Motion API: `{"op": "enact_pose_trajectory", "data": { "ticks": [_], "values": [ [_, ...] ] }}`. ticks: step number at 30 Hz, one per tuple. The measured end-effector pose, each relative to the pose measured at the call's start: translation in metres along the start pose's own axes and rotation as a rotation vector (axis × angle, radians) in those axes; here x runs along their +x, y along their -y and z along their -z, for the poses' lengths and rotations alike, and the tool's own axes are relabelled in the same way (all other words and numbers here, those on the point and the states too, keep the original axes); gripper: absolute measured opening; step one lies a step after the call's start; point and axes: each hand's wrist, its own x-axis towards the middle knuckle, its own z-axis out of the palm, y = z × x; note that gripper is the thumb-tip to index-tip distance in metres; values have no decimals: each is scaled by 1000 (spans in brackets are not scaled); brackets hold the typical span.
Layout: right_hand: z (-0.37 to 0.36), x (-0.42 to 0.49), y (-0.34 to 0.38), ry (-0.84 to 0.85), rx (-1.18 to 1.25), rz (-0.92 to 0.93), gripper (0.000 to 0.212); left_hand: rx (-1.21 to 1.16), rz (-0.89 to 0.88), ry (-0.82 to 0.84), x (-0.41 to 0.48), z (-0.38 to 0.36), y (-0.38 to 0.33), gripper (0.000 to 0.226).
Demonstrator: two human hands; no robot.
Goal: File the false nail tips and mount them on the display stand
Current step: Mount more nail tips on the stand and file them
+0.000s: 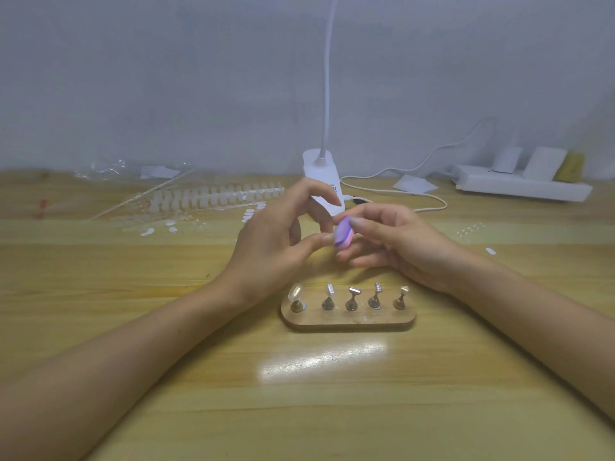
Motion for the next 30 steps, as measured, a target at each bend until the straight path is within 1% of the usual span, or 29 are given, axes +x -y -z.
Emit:
{"op": "enact_pose_trajectory", "data": {
  "ticks": [2,4,7,8,10,11,12,13,14,15,18,19,21,22,24,25,28,29,30],
  "values": [
    [0,-1,2,27,-20,-18,32,16,-10,8,-1,-1,-1,33],
    [0,0,2,1,-1,-13,33,13,-3,-4,0,0,0,32],
    [-4,-1,1,82,-56,-35,25,6,3,-12,0,0,0,33],
    [-4,-1,1,80,-57,-28,22,17,-4,-1,0,0,-1,33],
    [-3,-1,0,-28,8,13,18,31,-13,17,1,-1,-1,34],
    [-1,0,0,-56,32,16,20,28,-10,14,0,-1,-1,34],
    [-1,0,1,-37,25,-3,23,20,-3,4,0,-1,0,35],
    [-3,-1,2,27,-15,-30,25,16,3,-8,1,0,0,35],
    [-5,-2,2,84,-71,-44,24,19,7,-13,1,0,0,35],
    [-6,-1,1,97,-94,-38,21,24,6,-9,0,0,0,35],
    [-4,-1,1,-47,-1,13,21,24,-1,2,1,0,0,35],
    [-3,-1,1,-35,-7,3,21,25,-1,0,0,0,0,35],
    [-5,-3,2,69,-84,-34,21,31,-8,2,0,0,0,35],
    [-6,-3,1,78,-98,-31,21,35,-9,4,0,0,0,34],
    [-6,-3,2,-3,-51,-3,21,36,-5,8,0,0,0,34],
    [-5,-3,3,-17,-41,-2,22,33,-1,4,1,0,0,34],
    [-7,-4,4,96,-121,-51,18,32,1,2,1,0,0,34],
    [-8,-4,4,81,-115,-41,17,35,0,6,0,-1,0,34],
    [-8,-3,3,19,-75,-19,18,36,-1,12,0,-1,0,34]
  ]
}}
